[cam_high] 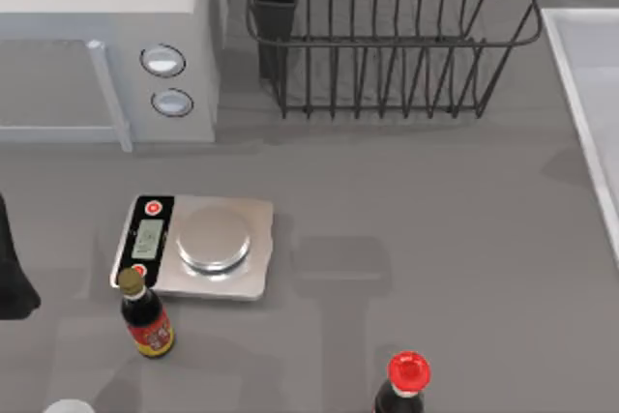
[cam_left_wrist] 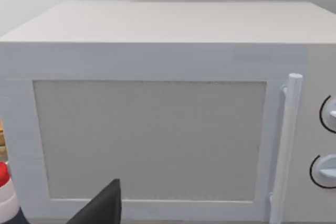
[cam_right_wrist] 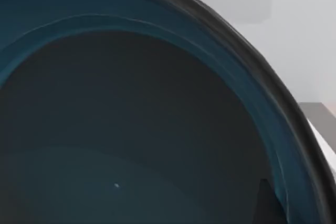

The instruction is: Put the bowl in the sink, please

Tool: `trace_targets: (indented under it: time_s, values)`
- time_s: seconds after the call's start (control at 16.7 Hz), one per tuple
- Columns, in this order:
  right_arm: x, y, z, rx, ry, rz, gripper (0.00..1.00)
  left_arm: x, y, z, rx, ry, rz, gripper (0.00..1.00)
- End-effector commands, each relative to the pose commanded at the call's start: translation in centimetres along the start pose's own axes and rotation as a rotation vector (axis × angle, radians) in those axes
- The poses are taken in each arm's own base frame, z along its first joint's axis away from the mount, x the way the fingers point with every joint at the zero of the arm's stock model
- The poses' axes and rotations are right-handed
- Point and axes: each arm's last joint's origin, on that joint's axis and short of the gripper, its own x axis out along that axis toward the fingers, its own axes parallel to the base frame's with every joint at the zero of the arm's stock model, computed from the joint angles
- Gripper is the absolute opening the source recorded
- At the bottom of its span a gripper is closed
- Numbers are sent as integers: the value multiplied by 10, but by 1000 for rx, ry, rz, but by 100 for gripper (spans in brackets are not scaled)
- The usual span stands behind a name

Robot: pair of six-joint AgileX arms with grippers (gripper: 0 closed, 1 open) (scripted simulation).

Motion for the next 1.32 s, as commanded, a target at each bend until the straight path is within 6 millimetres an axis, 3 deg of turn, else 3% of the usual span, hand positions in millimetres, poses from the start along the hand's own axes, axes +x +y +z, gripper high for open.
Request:
trace_targets:
  time_s: [0.18, 0.42, 1.2, 1.32]
  values:
    - [-4, 3, -12, 6, 8, 1, 0, 0, 0, 0, 0, 0, 0, 100]
    - [-4, 3, -12, 6, 9, 1, 0, 0, 0, 0, 0, 0, 0, 100]
    - [-4, 3, -12, 6, 9, 1, 98, 0, 0, 0, 0, 0, 0, 100]
    - [-4, 3, -12, 6, 9, 1, 100, 0, 0, 0, 0, 0, 0, 100]
